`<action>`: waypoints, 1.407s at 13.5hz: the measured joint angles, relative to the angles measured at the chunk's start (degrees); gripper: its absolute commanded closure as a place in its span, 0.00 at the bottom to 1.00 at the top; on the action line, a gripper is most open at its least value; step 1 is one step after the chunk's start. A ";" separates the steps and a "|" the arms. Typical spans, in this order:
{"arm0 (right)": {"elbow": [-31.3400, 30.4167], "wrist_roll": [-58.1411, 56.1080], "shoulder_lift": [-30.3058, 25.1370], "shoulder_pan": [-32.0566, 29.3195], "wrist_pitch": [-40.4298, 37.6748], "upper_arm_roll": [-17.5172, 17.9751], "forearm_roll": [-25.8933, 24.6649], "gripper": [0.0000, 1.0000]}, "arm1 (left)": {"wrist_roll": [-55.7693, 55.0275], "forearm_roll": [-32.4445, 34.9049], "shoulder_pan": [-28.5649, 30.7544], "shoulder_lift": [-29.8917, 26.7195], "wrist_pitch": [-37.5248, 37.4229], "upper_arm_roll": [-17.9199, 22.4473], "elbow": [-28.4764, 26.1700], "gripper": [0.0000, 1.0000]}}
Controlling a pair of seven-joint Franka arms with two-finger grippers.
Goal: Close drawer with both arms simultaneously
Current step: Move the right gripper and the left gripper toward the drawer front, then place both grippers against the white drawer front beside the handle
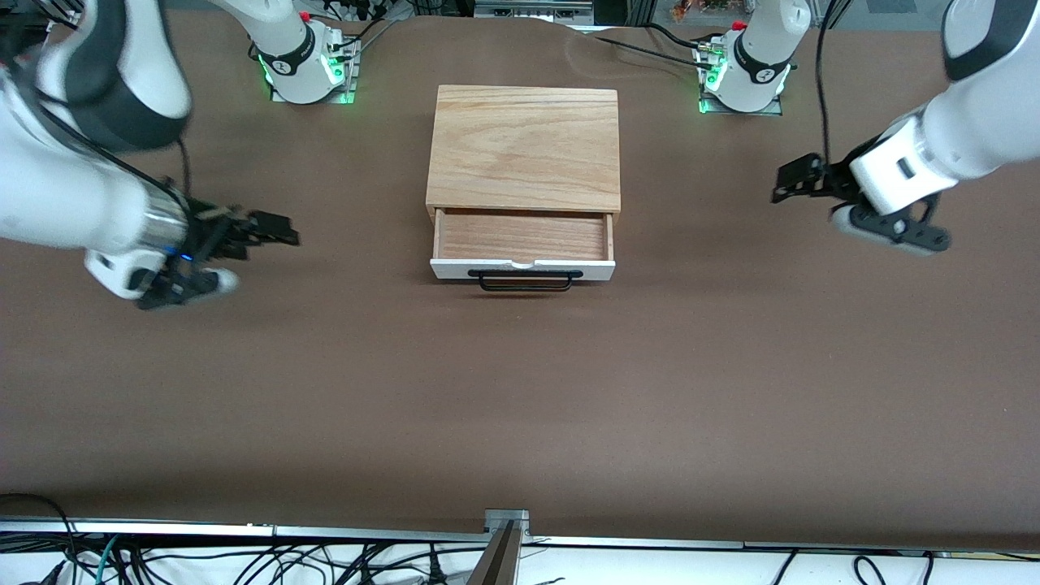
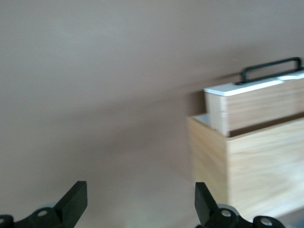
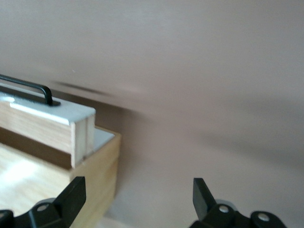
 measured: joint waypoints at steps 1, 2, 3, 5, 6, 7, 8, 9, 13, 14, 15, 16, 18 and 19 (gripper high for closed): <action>0.00 1.23 2.35 1.37 2.34 0.11 2.78 0.00 | 0.04 -2.76 -1.07 3.12 2.85 -0.13 0.05 0.00; 0.02 2.57 4.51 2.66 4.49 0.20 5.70 0.00 | 0.12 -4.76 -2.42 6.20 6.33 -0.45 0.17 0.00; 0.02 3.26 6.50 3.97 6.73 0.25 8.79 0.00 | 0.13 -6.55 -4.07 8.81 9.32 -0.83 0.31 0.00; 0.12 3.74 9.80 6.78 11.42 0.28 14.71 0.00 | 0.08 -11.23 -8.00 13.14 15.40 -1.20 0.52 0.00; 0.14 3.94 10.99 8.23 13.10 0.29 16.67 0.00 | 0.08 -13.40 -9.70 14.85 18.23 -1.29 0.58 0.00; 0.16 4.32 11.98 9.71 14.39 0.30 17.74 0.00 | 0.08 -15.02 -11.14 16.28 20.55 -1.34 0.62 0.00; 0.15 4.71 12.82 11.11 15.38 0.30 18.18 0.00 | 0.08 -15.87 -12.34 17.48 22.09 -1.38 0.64 0.00; 0.15 4.90 13.50 12.23 15.98 0.29 18.49 0.00 | 0.07 -16.01 -13.30 18.45 22.71 -1.42 0.65 0.00; 0.14 5.03 15.70 14.36 18.71 0.29 20.23 0.00 | 0.04 -18.63 -15.22 21.47 26.86 -1.48 0.68 0.00; 0.07 5.03 16.01 14.45 18.83 0.29 20.36 0.00 | 0.06 -19.71 -15.56 22.02 28.77 -1.59 0.68 0.00; -0.33 5.03 16.20 14.80 19.03 0.29 20.43 0.00 | 0.06 -20.21 -16.11 22.68 31.06 -1.77 0.69 0.00; -1.21 5.04 16.30 15.35 19.50 0.30 20.46 0.00 | 0.06 -20.31 -16.89 23.48 32.76 -1.89 0.68 0.00; -2.98 5.26 16.29 16.20 20.75 0.27 21.15 0.00 | 0.01 -20.32 -18.32 24.94 34.49 -2.02 0.66 0.00; -3.34 5.34 16.15 16.31 20.88 0.24 21.30 0.00 | 0.01 -20.33 -18.69 25.40 34.66 -2.03 0.60 0.00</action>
